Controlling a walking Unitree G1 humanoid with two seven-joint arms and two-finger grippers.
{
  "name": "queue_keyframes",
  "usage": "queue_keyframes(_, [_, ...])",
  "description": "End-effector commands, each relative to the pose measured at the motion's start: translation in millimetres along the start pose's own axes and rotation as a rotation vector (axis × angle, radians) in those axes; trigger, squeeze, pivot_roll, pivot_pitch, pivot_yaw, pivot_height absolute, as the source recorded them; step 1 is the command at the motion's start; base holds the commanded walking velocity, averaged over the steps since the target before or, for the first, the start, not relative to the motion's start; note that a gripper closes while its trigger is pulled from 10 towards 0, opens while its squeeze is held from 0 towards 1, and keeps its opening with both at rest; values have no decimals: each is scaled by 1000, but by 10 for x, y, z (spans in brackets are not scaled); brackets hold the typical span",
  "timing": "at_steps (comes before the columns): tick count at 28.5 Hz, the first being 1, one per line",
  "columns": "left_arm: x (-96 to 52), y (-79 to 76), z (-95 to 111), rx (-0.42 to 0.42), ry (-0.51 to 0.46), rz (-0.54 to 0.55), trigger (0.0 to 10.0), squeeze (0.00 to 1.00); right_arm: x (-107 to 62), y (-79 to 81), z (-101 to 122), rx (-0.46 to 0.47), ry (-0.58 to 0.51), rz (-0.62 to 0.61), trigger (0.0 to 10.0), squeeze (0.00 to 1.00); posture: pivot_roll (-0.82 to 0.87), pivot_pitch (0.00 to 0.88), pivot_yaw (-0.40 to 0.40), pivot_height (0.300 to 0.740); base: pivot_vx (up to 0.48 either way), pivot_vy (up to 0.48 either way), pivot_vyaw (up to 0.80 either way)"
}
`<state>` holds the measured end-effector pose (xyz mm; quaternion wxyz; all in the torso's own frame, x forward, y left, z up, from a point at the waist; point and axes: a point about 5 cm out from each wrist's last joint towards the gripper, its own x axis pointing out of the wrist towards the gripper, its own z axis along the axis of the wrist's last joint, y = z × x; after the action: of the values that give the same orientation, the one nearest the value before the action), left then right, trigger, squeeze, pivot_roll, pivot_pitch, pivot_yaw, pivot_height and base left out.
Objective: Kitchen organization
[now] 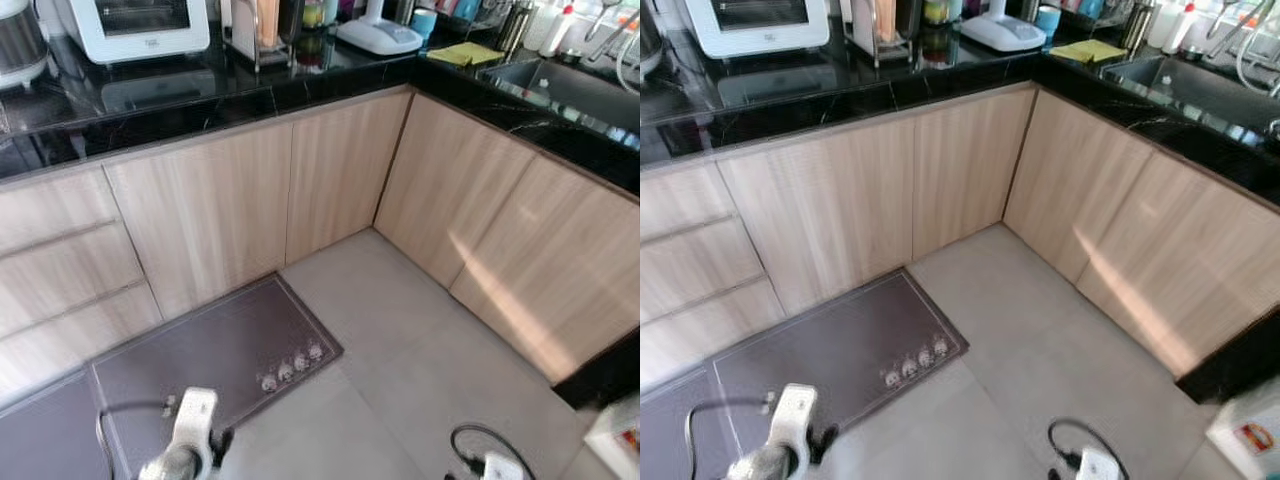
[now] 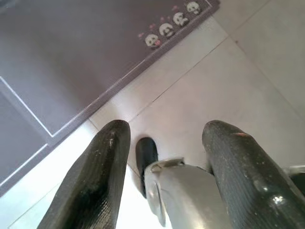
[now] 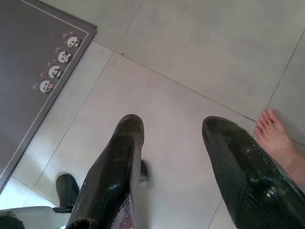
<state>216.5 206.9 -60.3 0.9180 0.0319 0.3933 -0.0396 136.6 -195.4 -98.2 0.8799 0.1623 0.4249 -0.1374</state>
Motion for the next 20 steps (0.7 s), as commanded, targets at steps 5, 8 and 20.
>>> queue_keyframes(5, [12,-60,-6,-7,6,-13,10000,0,-3,-69,35,4,-13,-21,10000,0,271,80,-122,740,0,-247,0])
queue_keyframes(8, [12,-60,-6,-7,6,-14,10000,0,-3,-69,35,4,-13,-21,10000,0,271,80,-122,740,0,-247,0])
queue_keyframes(20, [12,-128,-89,-44,45,-1,10000,0,-25,-171,19,-12,4,-35,10000,0,254,73,-143,740,0,85,0])
